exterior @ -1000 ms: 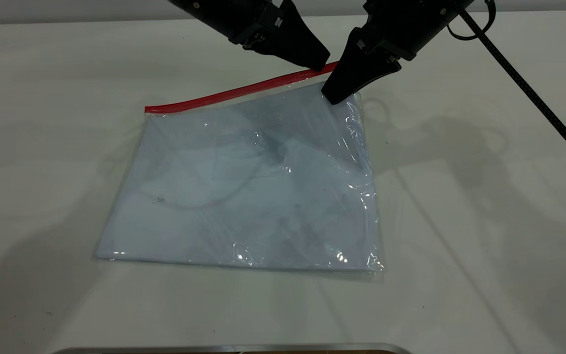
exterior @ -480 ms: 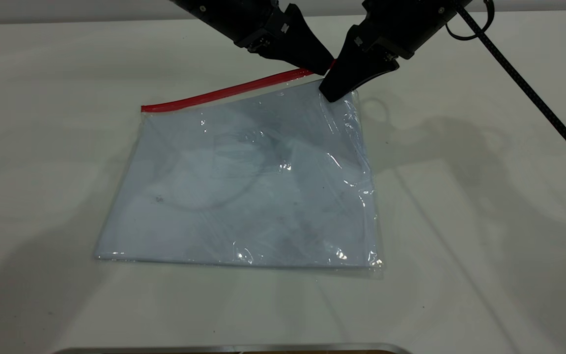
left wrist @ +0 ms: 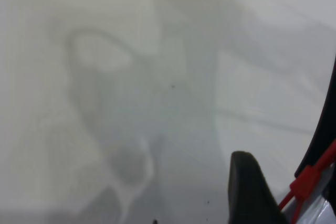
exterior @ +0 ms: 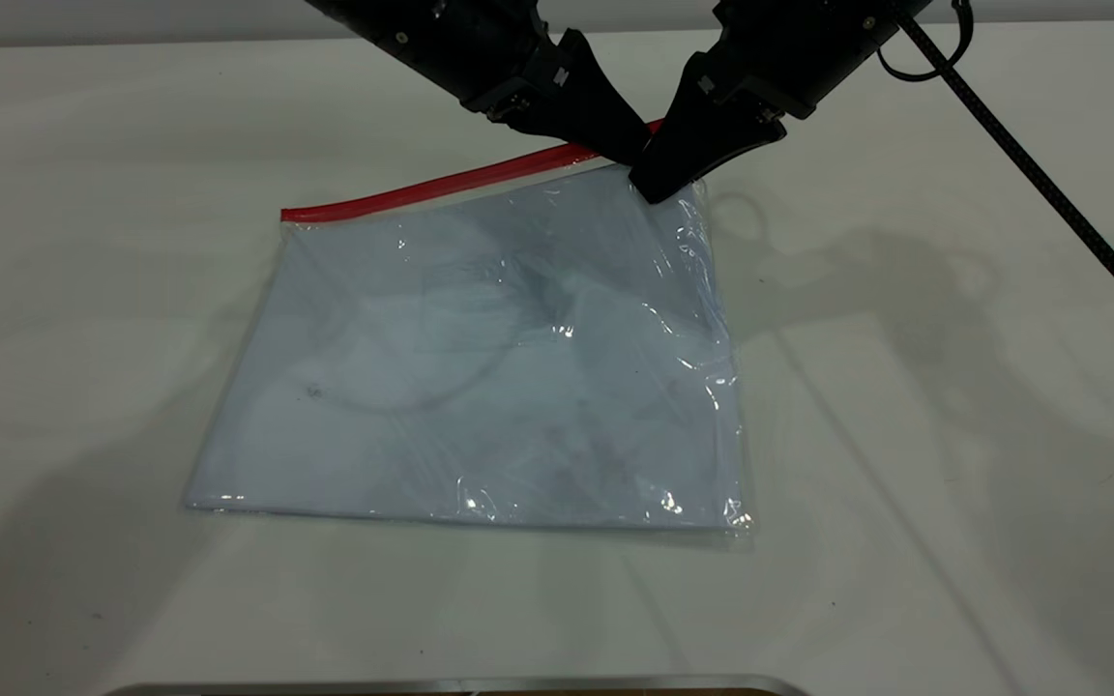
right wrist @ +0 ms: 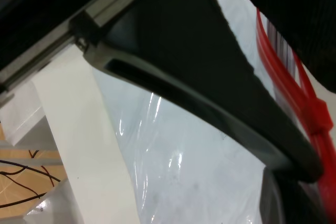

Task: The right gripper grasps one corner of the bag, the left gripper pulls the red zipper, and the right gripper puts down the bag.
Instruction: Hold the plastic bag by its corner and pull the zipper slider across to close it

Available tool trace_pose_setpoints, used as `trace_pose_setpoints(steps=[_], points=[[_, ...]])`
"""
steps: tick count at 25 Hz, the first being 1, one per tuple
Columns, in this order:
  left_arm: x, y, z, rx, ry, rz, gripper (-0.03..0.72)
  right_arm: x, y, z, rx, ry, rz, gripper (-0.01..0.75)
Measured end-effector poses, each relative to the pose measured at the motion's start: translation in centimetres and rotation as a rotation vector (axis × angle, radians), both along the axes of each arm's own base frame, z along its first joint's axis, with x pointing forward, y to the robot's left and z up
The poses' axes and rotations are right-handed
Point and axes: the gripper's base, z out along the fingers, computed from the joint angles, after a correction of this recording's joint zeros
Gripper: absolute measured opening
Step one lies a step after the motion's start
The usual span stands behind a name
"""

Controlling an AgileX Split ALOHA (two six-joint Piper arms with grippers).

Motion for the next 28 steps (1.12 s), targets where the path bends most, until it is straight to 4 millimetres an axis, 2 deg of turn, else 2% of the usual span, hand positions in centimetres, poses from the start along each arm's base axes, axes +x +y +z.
trace_pose_setpoints(steps=[4,11,14,21,28], points=[[0.0,-0.1,0.1,-0.01,-0.008,0.0,0.364,0.0,0.0,0.0,0.0,-0.001,-0.002,0.034],[0.1,-0.1,0.1,-0.013,-0.012,0.0,0.152,0.0,0.0,0.0,0.0,-0.001,-0.002,0.034],[0.1,-0.1,0.1,-0.013,-0.015,-0.003,0.085,0.0,0.0,0.0,0.001,0.0,-0.001,0.034],[0.2,0.2,0.1,-0.009,-0.029,0.0,0.065,0.2,-0.4,0.1,0.024,0.013,-0.022,0.034],[1.3,2.3,0.5,-0.039,-0.008,0.044,0.061,1.0,-1.4,0.7,0.13,0.04,-0.099,0.034]])
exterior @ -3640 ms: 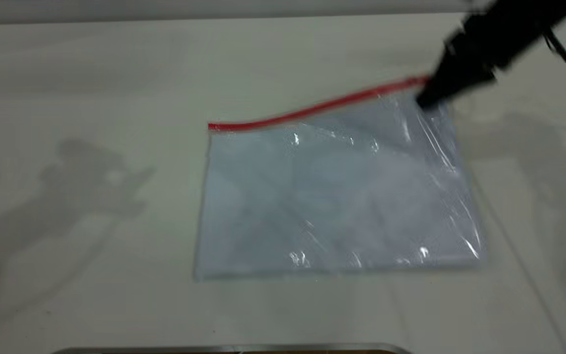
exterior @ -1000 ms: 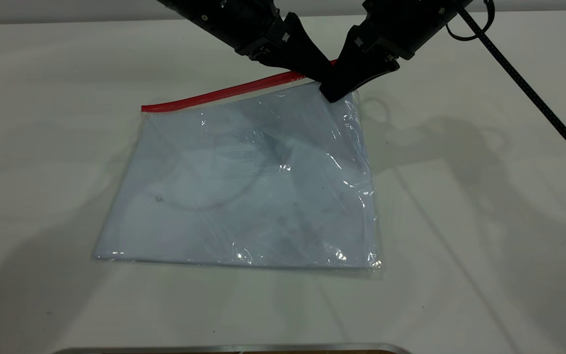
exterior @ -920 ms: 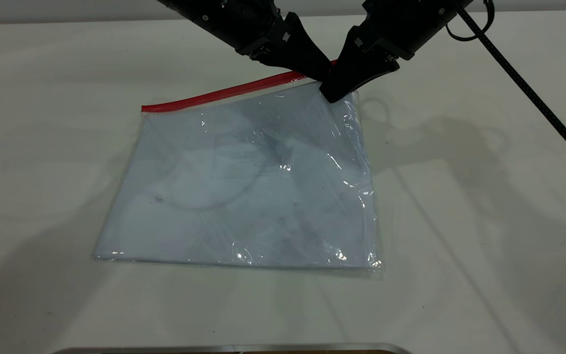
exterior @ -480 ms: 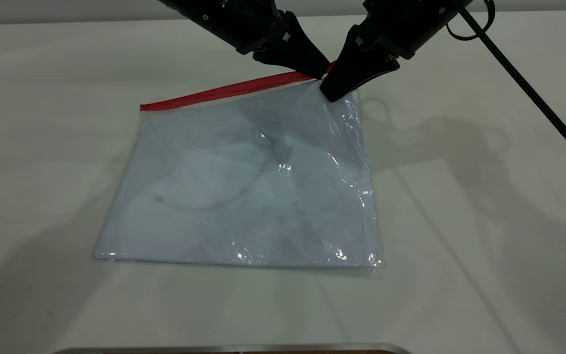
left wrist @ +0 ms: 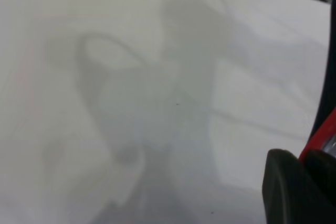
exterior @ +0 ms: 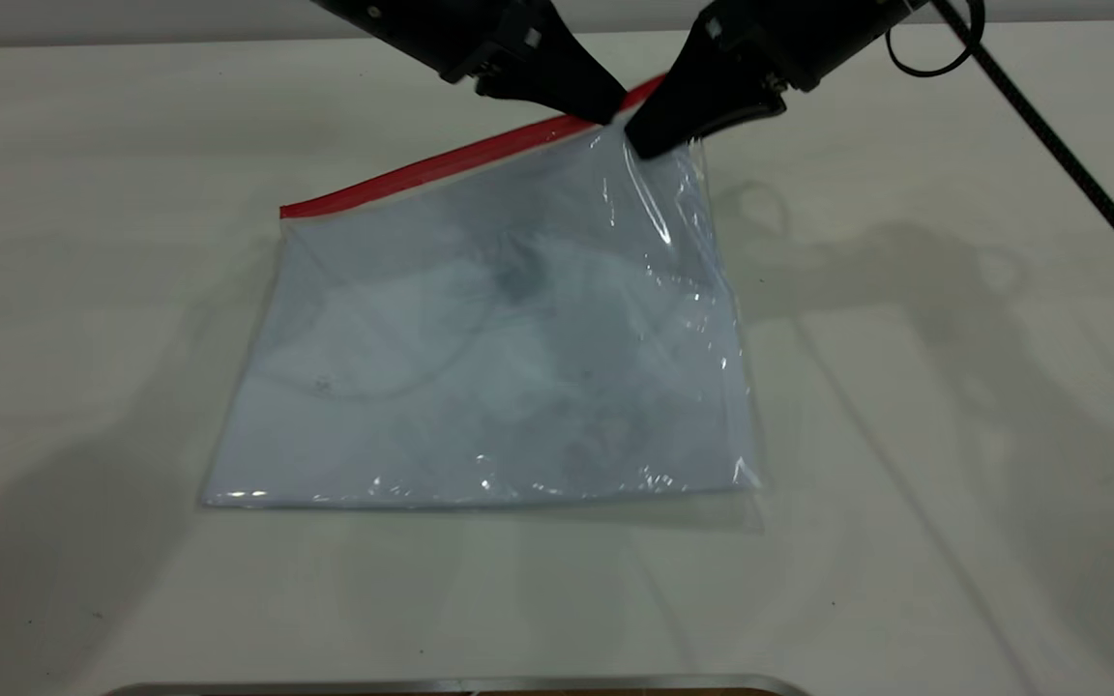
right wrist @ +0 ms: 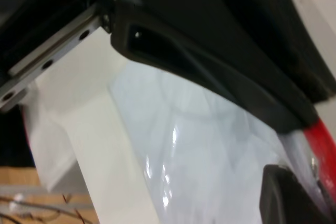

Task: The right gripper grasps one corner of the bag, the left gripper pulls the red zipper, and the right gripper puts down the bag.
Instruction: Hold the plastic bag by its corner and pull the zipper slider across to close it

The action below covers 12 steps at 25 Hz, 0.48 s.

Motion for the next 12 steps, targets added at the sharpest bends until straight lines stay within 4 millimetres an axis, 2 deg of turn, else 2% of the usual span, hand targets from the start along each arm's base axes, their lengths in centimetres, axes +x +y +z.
trace_pose_setpoints(steps=[5,12], points=[[0.6,1.7,-0.2,0.03,-0.007,0.009,0.061,0.4,-0.4,0.4,0.054,-0.031,-0.02,0.034],[0.7,2.4,-0.8,0.119,-0.027,-0.009,0.061,0.6,-0.4,0.4,0.075,-0.048,-0.018,0.034]])
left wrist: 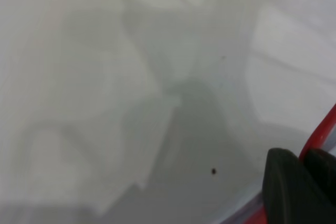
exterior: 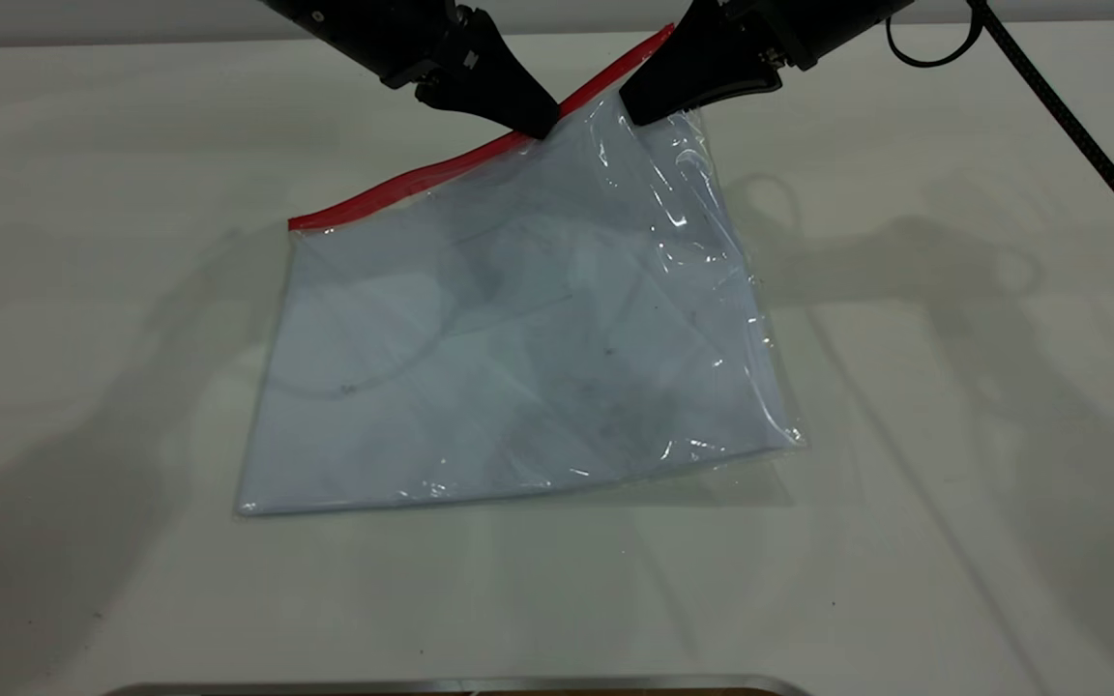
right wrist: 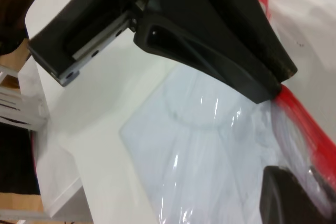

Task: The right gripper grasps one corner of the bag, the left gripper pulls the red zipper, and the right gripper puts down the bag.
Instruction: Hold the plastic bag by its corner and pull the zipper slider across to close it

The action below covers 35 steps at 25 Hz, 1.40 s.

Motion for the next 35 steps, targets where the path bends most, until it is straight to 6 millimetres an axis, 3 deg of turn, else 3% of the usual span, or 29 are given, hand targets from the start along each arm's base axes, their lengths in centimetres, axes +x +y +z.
trace_pose_setpoints(steps=[10,25,31,35], points=[[0.4,0.5,-1.2,0.061,-0.013,0.026,0.067,0.5,-1.6,0.1,0.057,0.015,-0.03,0.034],[1.7,4.6,-2.5,0.168,-0.035,0.098,0.078,1.2,-4.2,1.0,0.17,0.002,-0.077,0.034],[2.0,8.2,-3.8,0.317,-0.009,0.147,0.079,1.7,-6.1,1.3,0.202,-0.003,-0.118,0.034],[1.9,8.7,-3.9,0.335,0.026,0.167,0.08,1.7,-6.1,1.3,0.202,-0.007,-0.118,0.034]])
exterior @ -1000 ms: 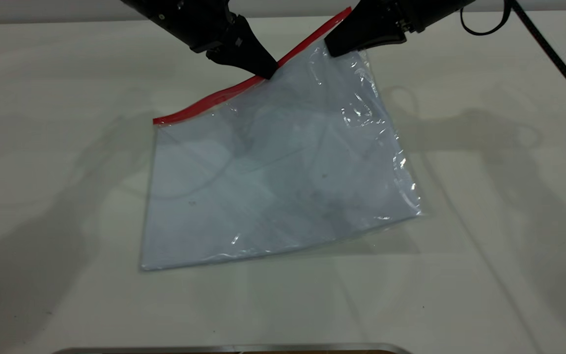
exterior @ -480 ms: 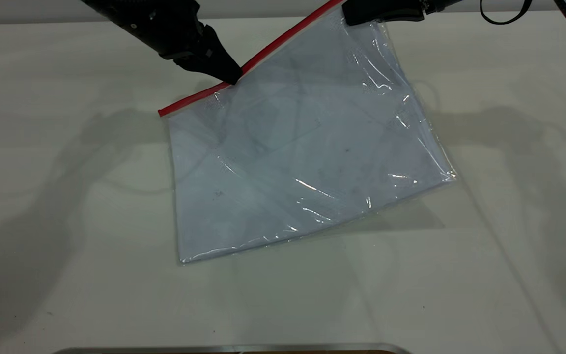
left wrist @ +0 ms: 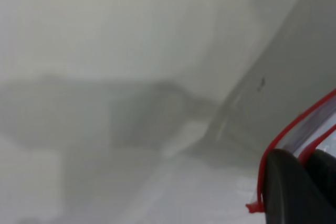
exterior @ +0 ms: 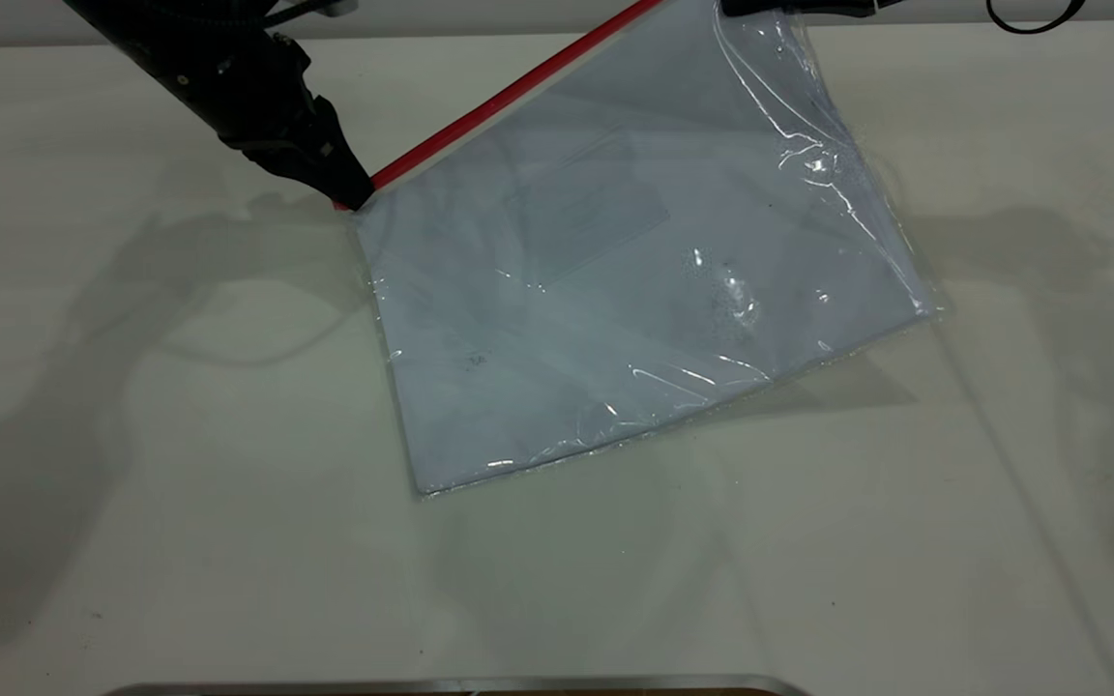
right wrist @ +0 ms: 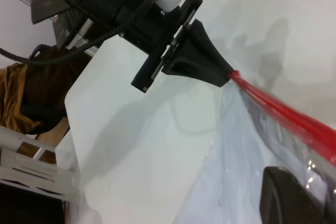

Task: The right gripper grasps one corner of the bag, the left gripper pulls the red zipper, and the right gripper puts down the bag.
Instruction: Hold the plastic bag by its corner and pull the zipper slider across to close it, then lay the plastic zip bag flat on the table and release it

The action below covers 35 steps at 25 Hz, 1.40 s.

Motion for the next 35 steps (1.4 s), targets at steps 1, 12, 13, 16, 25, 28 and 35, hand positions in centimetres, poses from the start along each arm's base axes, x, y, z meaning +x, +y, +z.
trace_pose_setpoints(steps=[1,12,13,16,25,28,35], points=[[0.0,0.0,0.0,0.001,0.006,0.001,0.081,0.0,0.0,0.0,0.0,-0.002,0.001,0.034],[0.0,0.1,0.0,0.003,0.01,0.006,0.099,0.0,0.0,0.0,0.0,-0.003,0.001,0.034],[0.0,0.1,0.0,0.001,0.013,0.013,0.106,0.0,0.0,0.0,-0.001,-0.003,0.001,0.034],[0.2,0.1,0.5,-0.015,0.007,0.049,0.145,0.0,0.0,0.0,-0.001,-0.003,0.003,0.034],[1.4,0.8,7.8,-0.038,-0.172,0.097,0.423,0.3,-0.5,-2.9,-0.055,0.04,-0.056,0.034],[1.1,0.6,10.9,-0.074,-0.2,0.084,0.444,0.4,-0.6,-4.9,-0.078,0.073,-0.082,0.034],[-0.5,-0.2,16.7,-0.193,-0.199,0.042,0.449,0.6,-0.2,-7.7,-0.307,0.027,-0.115,0.136]])
